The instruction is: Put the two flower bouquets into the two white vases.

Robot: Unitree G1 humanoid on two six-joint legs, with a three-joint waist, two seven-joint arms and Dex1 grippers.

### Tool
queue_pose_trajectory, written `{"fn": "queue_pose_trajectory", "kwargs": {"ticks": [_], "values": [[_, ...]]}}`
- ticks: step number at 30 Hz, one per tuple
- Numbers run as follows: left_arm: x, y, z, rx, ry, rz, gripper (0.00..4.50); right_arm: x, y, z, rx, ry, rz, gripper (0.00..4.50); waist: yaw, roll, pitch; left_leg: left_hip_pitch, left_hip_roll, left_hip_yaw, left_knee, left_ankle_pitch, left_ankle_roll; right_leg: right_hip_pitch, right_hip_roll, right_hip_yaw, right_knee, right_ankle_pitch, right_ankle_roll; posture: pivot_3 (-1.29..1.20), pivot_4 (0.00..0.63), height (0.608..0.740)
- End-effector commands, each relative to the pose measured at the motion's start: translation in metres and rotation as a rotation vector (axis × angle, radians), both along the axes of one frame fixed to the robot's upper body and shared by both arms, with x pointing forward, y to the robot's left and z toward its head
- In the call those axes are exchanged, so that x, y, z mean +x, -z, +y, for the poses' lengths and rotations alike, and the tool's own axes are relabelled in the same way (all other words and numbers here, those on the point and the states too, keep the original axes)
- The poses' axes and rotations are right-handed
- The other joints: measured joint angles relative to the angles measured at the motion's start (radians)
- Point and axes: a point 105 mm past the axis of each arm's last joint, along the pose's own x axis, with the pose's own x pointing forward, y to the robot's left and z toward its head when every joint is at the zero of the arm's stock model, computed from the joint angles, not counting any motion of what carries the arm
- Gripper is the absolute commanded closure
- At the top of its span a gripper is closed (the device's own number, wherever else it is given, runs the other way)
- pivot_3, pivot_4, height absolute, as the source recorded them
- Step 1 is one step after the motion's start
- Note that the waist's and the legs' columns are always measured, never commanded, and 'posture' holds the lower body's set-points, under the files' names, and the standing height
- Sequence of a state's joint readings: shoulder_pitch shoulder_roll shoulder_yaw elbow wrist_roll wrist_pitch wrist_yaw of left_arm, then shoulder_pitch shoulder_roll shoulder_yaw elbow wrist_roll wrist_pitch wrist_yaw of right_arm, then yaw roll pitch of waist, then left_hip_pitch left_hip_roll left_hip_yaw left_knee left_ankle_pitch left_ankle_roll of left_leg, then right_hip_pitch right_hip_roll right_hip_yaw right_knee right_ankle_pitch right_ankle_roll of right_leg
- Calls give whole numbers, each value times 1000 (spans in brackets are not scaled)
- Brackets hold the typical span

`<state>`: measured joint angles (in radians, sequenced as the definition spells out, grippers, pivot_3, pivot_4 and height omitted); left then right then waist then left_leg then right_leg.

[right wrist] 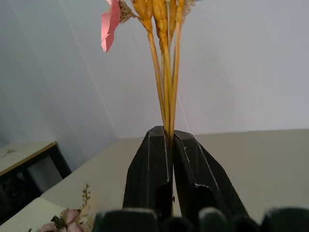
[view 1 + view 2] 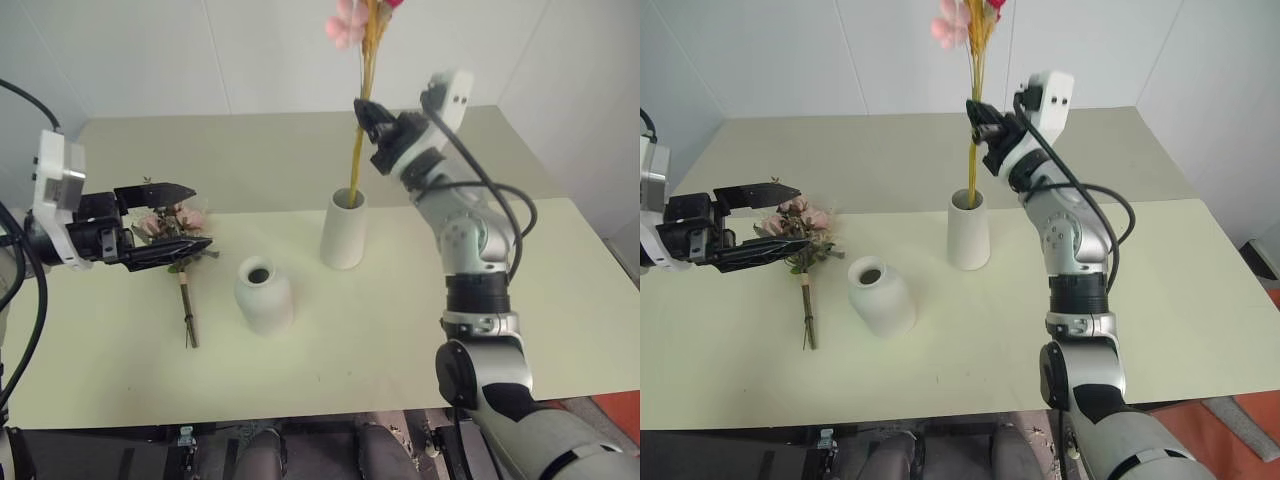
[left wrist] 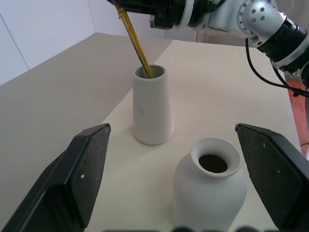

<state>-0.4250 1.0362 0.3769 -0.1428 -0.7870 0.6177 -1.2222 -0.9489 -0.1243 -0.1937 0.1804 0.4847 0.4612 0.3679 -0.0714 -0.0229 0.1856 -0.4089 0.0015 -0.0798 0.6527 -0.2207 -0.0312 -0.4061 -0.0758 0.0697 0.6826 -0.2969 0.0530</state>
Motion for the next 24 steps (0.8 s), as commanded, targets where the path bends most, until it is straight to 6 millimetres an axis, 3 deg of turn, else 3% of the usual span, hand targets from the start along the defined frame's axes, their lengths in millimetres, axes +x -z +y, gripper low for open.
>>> {"fn": "queue_pose_trajectory", "kwargs": {"ticks": [1, 9, 18, 24], "values": [[-7, -12, 2, 10, -12, -48, 0, -20, -12, -2, -16, -17, -114, 2799, -1, 0, 0, 0, 0, 0, 0, 0, 0, 0, 0, 0, 0, 0, 0, 0, 150, 740], [-6, -3, 8, 18, -97, 2, 0, -52, 16, -14, -164, -116, -141, 28, 0, 0, 0, 1, 0, 0, 0, 0, 0, 0, 0, 0, 0, 0, 0, 0, 150, 740], [4, 22, 31, 140, -429, 241, 0, -79, 27, -43, -459, -324, -145, 28, 2, 0, 0, 2, 0, 0, -1, 0, 0, 2, 0, 0, -2, 0, 0, 0, 150, 740], [17, 48, 59, 215, -744, 451, 0, -98, 29, -54, -628, -525, -163, 28, 2, -1, 0, 3, 0, 0, -1, 0, 0, 4, 0, 0, -2, 0, 0, 0, 150, 740]]}}
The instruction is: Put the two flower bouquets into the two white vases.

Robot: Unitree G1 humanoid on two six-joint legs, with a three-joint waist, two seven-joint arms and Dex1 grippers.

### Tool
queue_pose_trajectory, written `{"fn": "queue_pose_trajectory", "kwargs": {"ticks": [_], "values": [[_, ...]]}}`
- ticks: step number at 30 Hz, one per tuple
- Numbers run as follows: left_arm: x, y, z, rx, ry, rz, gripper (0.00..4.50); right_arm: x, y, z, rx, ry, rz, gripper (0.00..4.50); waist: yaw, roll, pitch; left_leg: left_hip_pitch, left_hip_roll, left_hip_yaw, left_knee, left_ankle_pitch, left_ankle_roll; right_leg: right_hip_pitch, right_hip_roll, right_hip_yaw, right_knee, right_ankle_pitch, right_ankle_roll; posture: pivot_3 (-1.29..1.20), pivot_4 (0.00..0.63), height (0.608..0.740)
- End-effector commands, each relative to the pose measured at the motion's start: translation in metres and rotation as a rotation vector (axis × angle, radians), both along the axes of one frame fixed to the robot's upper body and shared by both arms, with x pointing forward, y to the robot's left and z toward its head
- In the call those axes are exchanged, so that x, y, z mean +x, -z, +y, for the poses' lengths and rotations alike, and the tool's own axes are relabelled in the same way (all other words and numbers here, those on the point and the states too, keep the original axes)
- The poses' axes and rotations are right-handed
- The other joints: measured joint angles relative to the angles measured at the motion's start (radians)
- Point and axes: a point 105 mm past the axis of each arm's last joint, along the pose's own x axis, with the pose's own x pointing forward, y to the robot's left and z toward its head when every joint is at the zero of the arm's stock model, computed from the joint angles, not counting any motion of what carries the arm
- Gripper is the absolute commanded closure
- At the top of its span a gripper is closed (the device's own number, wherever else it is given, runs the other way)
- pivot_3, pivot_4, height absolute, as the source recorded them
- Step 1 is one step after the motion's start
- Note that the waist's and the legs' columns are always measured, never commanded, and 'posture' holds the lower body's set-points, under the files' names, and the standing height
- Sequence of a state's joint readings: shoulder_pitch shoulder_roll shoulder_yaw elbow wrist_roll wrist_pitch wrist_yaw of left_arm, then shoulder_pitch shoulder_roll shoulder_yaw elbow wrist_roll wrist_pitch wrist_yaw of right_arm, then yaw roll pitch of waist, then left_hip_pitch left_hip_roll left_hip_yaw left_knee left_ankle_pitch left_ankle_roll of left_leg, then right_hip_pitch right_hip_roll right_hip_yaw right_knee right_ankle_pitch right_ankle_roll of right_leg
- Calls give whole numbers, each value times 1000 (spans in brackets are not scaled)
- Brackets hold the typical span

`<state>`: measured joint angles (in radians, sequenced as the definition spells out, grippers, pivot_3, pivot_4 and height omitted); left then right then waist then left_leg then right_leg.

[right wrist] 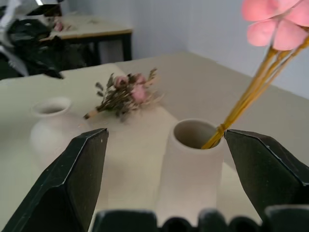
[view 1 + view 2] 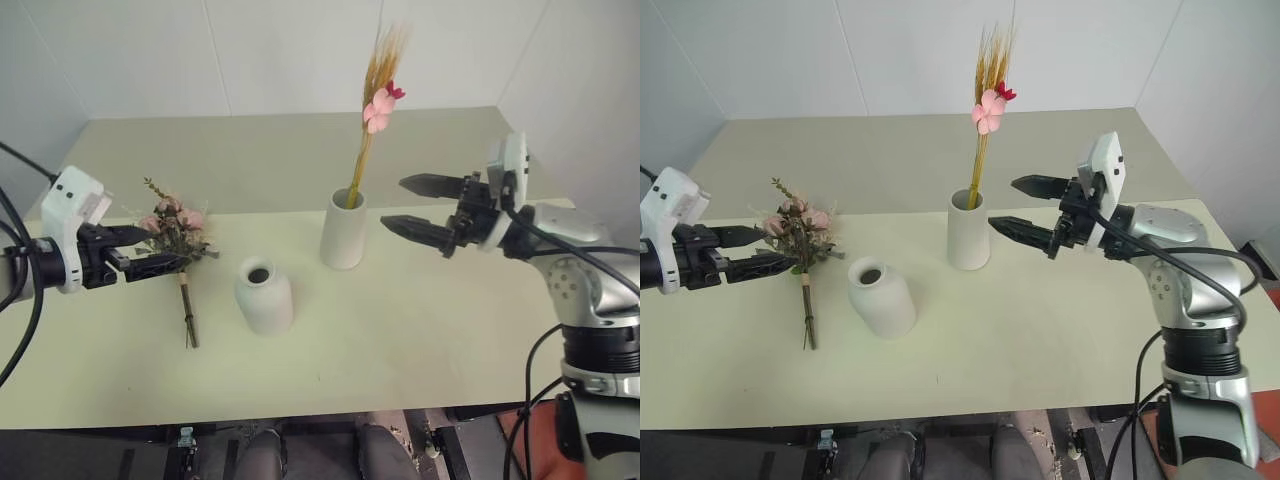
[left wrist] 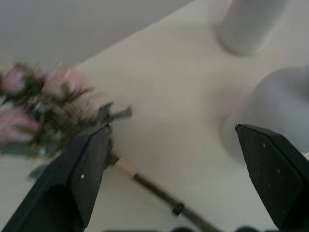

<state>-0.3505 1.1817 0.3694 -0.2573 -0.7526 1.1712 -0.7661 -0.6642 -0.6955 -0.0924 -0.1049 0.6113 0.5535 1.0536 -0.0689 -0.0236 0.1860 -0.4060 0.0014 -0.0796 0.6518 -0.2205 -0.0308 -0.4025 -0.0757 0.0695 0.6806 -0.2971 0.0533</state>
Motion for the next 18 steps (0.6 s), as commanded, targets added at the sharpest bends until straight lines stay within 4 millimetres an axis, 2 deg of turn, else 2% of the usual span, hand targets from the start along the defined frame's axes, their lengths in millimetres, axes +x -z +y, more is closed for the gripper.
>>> {"fn": "queue_pose_trajectory", "kwargs": {"ticks": [1, 8, 14, 18], "values": [[6, 8, 13, 25, -171, 99, 0, -13, -13, 2, -41, -133, -47, 28, 0, 0, 0, 0, 0, 0, 0, 0, 0, 0, 0, 0, 0, 0, 0, 0, 150, 740], [26, 40, 15, 24, -383, 261, 0, -17, -20, 5, -64, -231, -65, 28, 3, -1, 0, -1, -1, 0, 1, 0, 0, -1, 0, 0, 0, 0, 0, 0, 150, 740], [46, 72, 15, 89, -547, 306, 0, -16, -24, 10, -70, -244, -93, 28, 9, -1, 0, -2, -1, 0, 2, 0, 0, -1, -1, 0, 1, 0, 0, 0, 150, 740], [54, 87, -4, 35, -536, 335, 0, -18, -29, 13, -62, -270, -104, 28, 19, -2, 0, -3, -2, -1, 3, 0, 0, -2, -2, 0, 1, 0, 0, 0, 150, 740]]}}
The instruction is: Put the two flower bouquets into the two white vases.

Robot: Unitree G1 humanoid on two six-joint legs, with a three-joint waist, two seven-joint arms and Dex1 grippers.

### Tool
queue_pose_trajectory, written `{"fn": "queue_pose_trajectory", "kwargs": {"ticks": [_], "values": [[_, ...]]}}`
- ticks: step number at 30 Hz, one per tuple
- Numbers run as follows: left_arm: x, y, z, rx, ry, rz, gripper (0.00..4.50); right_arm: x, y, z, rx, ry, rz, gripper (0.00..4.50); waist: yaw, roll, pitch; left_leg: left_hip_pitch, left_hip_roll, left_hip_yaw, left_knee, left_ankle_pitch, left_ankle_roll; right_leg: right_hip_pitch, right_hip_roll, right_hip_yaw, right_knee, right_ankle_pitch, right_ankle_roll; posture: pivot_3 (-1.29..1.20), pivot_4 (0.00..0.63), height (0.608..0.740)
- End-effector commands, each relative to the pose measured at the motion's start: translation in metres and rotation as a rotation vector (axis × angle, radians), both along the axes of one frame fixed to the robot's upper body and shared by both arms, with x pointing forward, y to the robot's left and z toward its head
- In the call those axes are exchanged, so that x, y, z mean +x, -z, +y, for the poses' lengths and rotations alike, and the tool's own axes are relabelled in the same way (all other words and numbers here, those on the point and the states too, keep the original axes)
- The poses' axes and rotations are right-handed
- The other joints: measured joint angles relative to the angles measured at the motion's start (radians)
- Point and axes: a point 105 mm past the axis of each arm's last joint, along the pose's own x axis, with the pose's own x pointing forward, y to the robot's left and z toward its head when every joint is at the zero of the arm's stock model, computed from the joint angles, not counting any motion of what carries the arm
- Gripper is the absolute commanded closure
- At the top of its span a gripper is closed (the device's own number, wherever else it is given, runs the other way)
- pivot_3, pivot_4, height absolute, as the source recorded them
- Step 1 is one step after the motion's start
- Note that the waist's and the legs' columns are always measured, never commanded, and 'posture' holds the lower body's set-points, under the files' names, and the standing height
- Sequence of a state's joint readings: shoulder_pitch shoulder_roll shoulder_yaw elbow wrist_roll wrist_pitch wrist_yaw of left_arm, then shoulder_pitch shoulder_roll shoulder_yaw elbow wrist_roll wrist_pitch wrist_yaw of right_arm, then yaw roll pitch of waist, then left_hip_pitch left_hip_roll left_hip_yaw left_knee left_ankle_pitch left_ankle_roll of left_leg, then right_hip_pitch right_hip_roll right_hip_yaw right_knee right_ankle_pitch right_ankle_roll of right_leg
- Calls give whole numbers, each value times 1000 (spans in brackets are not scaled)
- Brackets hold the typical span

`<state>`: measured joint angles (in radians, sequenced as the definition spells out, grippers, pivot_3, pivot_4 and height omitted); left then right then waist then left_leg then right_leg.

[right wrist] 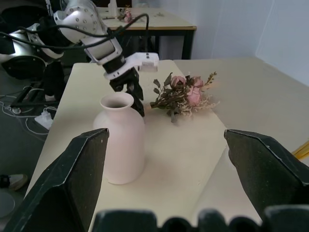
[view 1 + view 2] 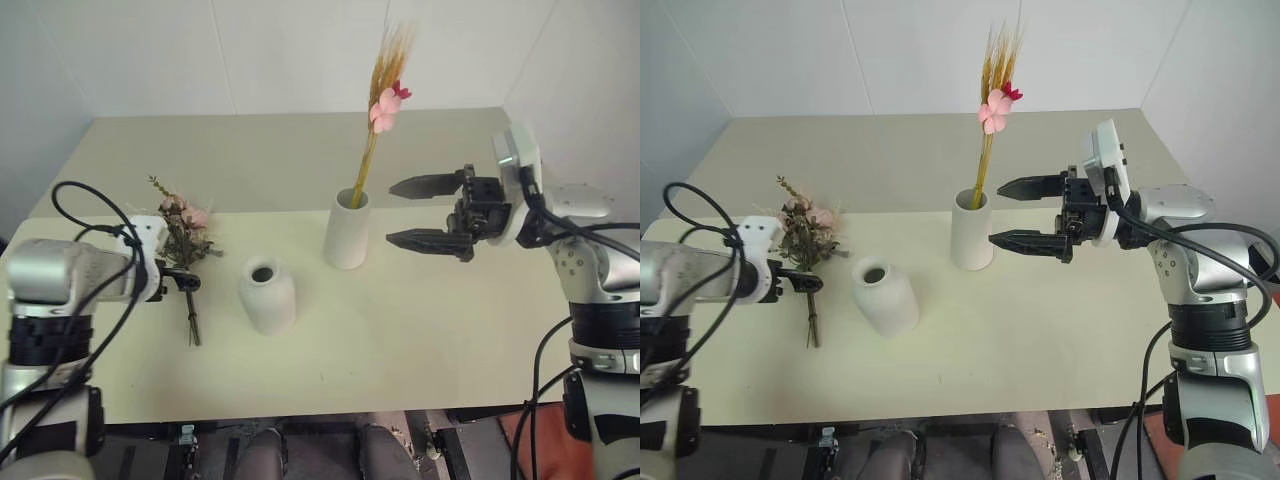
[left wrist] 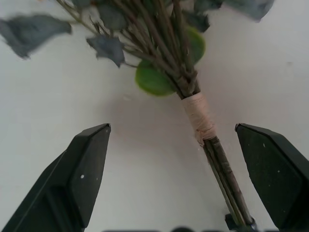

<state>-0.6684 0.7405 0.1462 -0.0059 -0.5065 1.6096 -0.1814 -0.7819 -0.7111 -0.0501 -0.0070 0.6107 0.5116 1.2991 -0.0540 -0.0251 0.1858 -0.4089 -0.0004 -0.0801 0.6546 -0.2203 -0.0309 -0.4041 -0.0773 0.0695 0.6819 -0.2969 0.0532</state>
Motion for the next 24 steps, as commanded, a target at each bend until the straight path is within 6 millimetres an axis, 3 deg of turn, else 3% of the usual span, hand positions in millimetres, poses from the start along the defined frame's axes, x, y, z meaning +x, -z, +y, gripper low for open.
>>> {"fn": "queue_pose_trajectory", "kwargs": {"ticks": [1, 2, 5, 17, 21, 24], "values": [[7, -6, -6, -24, -17, -33, 0, -6, -15, 4, 11, -37, -71, 28, 8, 0, 0, 0, 0, 0, 0, 0, 0, 0, 0, 0, 0, 0, 0, 0, 150, 740], [9, -6, -7, -38, -28, -36, 0, -6, -15, 4, 9, -39, -69, 28, 10, 0, 0, 0, 0, 0, 0, 0, 0, 0, 0, 0, 0, 0, 0, 0, 150, 740], [10, -5, -6, -22, -44, -36, 585, -4, -14, 3, -1, -38, -64, 0, 12, 0, 0, 0, -1, 0, 1, 0, 0, 0, -1, 0, 0, 0, 0, 0, 150, 740], [12, -14, 7, -19, -112, -67, 4284, -2, -7, 3, -8, -40, -35, 0, 12, 0, 0, 0, -1, 0, 2, 0, 0, 0, -1, 0, 0, 0, 0, 0, 150, 740], [12, -22, 17, 3, -164, -95, 4376, -1, -4, 1, -15, -39, -11, 0, 12, 0, 0, -1, -1, 0, 2, 0, 0, 0, -1, 0, 0, 0, 0, 0, 150, 740], [16, -48, 31, 3, -227, -248, 4376, 0, -2, -1, -19, -33, 3, 0, 11, 0, 0, -1, -1, 0, 2, 0, 0, 0, -1, 0, 0, 0, 0, 0, 150, 740]]}}
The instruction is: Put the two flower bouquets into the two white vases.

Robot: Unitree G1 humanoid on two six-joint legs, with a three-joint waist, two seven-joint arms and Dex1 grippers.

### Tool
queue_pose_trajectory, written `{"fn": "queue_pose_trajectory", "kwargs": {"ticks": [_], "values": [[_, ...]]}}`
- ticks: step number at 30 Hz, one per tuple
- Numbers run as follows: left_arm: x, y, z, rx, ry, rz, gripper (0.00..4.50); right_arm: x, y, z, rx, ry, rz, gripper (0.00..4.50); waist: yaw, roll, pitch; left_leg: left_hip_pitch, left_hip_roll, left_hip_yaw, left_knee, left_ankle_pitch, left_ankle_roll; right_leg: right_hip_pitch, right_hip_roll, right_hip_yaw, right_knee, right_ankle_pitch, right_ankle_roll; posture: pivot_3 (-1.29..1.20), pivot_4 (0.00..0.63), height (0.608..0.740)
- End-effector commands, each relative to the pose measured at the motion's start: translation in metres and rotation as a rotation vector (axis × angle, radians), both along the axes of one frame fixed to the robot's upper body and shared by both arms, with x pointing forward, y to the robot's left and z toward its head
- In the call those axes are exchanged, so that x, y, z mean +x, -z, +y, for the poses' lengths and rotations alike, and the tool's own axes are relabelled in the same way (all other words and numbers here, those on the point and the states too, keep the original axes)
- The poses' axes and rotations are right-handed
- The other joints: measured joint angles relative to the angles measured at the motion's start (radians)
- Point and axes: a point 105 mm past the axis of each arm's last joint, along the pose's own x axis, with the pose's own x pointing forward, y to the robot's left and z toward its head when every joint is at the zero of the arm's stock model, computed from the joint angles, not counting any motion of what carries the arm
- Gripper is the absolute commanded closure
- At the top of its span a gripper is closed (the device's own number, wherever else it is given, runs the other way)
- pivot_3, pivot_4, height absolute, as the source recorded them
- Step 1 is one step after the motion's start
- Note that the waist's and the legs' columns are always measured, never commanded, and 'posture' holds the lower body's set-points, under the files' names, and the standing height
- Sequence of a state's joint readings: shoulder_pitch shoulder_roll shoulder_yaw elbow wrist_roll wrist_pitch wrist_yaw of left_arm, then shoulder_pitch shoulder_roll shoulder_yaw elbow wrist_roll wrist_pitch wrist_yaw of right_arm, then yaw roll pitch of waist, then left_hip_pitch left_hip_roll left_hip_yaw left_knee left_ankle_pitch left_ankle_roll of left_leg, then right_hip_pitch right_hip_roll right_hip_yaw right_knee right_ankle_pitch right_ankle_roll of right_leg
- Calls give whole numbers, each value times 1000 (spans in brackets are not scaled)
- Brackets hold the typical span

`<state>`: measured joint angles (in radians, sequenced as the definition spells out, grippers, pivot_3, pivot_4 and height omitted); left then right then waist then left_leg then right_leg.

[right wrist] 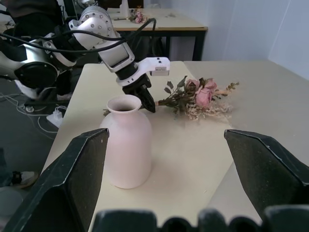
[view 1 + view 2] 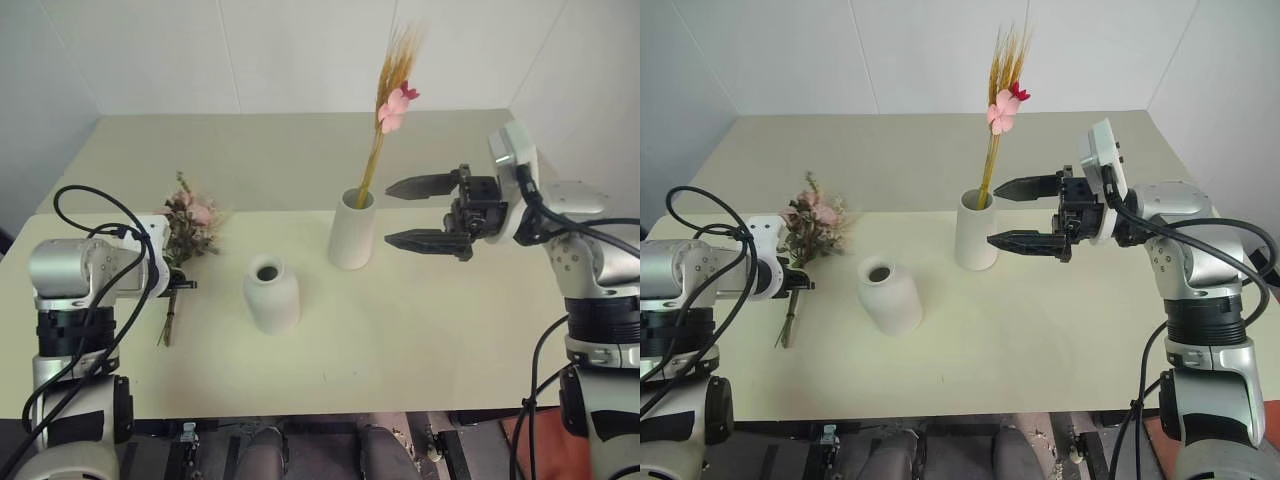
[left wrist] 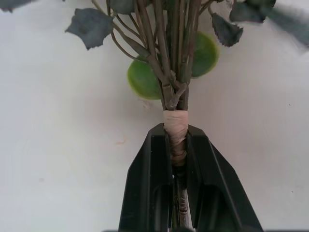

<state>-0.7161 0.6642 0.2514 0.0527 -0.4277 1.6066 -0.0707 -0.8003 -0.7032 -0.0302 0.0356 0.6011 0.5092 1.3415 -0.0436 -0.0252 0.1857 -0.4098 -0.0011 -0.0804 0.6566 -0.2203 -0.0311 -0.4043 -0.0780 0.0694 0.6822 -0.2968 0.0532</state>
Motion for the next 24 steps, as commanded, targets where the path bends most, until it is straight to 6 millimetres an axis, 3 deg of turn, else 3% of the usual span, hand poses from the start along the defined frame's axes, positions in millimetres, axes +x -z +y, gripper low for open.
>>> {"fn": "queue_pose_trajectory", "kwargs": {"ticks": [1, 3, 5, 8, 14, 24], "values": [[9, -52, 20, 4, -92, -260, 4376, -2, -6, -3, -9, 2, -25, 0, 0, 0, 0, -1, 0, 0, 0, 0, 0, 0, 0, 0, 0, 0, 0, 0, 150, 740], [14, -89, 17, -10, -31, -505, 4376, -2, -4, -4, -14, 2, -20, 0, 1, 0, 0, -1, 0, 0, 0, 0, 0, -1, 0, 0, 0, 0, 0, 0, 150, 740], [9, -137, 1, -12, 89, -824, 4376, -3, -3, -5, -19, 1, -16, 0, 3, 0, 0, -2, 0, 0, 1, 0, 0, -1, -1, -1, 0, 0, 0, 0, 150, 740], [-2, -166, -16, -32, 210, -1039, 4376, -4, -3, -6, -25, -2, -12, 0, 8, 0, 0, -4, 0, 0, 1, 0, -1, -1, -2, -1, -2, 0, 0, 0, 150, 740], [-25, -186, -63, -251, 565, -1149, 4376, -15, 0, -15, -50, -40, 6, 0, 11, 0, 0, -4, 0, 0, 3, 0, -1, 0, -1, -1, -2, 1, 1, 0, 150, 740], [-53, -184, -110, -466, 947, -1128, 4376, -33, -4, -35, -70, -41, -6, 0, 5, 0, 0, -3, 0, 0, 3, 0, -1, 1, 0, -1, -2, 1, 1, 0, 150, 740]]}}
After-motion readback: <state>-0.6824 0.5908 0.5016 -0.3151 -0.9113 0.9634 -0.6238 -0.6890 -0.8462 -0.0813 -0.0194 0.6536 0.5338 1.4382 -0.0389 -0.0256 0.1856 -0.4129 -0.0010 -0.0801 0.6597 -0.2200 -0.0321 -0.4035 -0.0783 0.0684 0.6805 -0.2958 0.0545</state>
